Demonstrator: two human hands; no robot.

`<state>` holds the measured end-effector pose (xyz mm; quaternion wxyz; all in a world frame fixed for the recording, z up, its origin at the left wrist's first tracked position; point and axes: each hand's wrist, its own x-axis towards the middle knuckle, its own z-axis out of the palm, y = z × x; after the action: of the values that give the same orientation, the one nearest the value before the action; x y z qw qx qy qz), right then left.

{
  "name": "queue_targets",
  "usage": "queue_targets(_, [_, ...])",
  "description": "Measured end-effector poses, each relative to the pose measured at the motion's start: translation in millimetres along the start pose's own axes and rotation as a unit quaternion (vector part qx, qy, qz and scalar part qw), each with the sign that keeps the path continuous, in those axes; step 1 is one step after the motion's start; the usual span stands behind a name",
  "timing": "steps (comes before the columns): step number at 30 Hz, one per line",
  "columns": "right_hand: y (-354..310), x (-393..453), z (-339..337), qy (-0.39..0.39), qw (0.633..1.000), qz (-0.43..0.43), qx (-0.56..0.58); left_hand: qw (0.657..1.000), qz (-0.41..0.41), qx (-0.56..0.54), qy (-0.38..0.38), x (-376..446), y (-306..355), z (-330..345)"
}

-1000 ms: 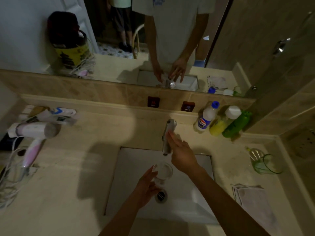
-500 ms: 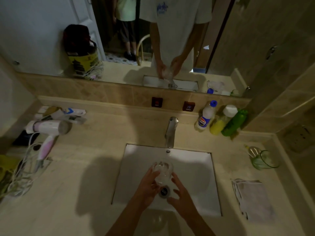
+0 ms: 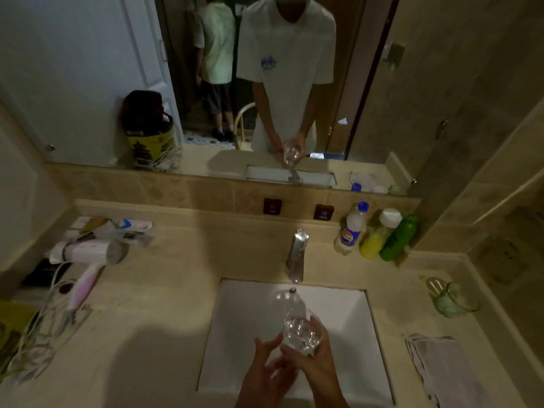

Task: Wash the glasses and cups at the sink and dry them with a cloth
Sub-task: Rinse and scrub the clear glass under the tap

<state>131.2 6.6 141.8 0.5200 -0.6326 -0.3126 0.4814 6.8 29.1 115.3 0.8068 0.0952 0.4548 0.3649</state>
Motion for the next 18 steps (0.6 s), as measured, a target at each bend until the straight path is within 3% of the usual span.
queue_targets(2, [-6, 0, 1, 0.009, 1.000, 0.000, 0.000, 0.999, 0.017, 0.022, -0.034, -6, 0, -7])
queue_targets(7, [6, -6, -1, 0.043, 0.999, 0.016, -0.012, 0.992, -0.029, 0.120, -0.039, -13, -3, -29])
queue_targets(12, [6, -16, -5, 0.055, 0.998, 0.022, -0.028, 0.965, 0.014, 0.261, 0.021, -12, 0, -41])
queue_targets(16, [4, -21, -9, 0.071, 0.996, 0.024, -0.038, 0.903, 0.095, 0.412, 0.082, 3, 3, -58])
queue_targets(18, [4, -23, -13, 0.085, 0.995, 0.022, -0.042, 0.840, 0.147, 0.509, 0.113, 16, -1, -71])
